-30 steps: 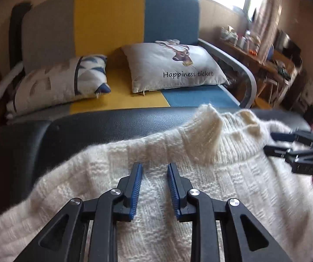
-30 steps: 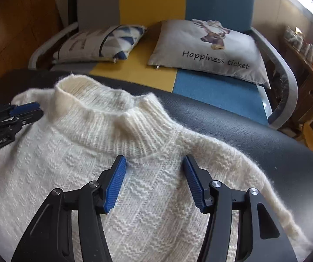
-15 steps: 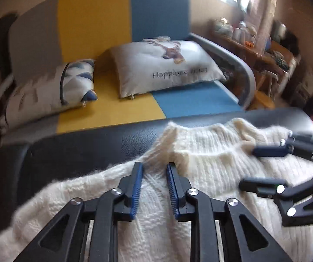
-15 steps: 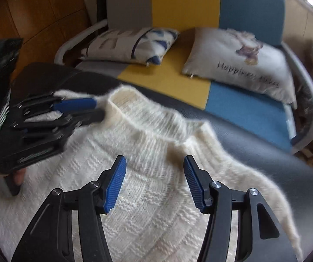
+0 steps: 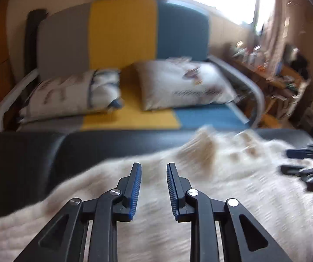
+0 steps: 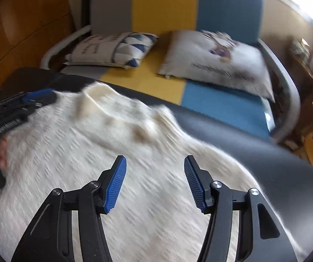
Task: Fold clothes
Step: 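Sweep the open right tool down the sweater body toward the hem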
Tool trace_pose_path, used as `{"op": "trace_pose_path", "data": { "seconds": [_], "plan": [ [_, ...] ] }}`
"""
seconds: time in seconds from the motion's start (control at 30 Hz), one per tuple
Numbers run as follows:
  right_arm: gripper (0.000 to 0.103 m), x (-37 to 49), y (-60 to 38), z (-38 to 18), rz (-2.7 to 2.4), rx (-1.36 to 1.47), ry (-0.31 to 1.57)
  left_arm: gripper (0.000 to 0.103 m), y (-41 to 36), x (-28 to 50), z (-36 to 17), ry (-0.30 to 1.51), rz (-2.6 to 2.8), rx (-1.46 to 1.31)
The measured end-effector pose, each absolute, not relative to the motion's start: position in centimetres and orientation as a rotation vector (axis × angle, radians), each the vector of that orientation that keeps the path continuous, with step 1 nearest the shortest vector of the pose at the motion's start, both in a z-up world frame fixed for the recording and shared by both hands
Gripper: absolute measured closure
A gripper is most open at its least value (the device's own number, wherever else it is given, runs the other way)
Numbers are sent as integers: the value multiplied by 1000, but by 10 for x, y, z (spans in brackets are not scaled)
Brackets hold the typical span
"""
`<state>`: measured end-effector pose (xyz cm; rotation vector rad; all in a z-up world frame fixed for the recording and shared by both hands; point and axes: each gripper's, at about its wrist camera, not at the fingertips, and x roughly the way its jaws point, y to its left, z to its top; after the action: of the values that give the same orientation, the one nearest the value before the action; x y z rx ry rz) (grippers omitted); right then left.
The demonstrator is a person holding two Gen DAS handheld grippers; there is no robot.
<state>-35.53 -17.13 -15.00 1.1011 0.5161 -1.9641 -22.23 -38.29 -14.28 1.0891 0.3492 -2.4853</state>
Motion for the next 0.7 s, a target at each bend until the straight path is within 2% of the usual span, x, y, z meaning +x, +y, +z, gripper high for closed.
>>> {"op": "trace_pose_path", "data": {
  "seconds": [0.07,0.23,0.5,0.7],
  "plan": [
    [44,-364,-155,-166,-2004,1177,541,79,-396,-220,-158,416,-2438,1148],
    [43,-365,-133,-168,-2047,1197,462,79,-396,-210,-145,478,-2426,1118],
    [43,-310,-87,-146,-2026,1164,400,79,-339,-155,-126,434,-2484,1054],
    [43,-277,-59,-176,-2043,1229,431,79,-320,-147,-158,310,-2433,1175]
  ]
}}
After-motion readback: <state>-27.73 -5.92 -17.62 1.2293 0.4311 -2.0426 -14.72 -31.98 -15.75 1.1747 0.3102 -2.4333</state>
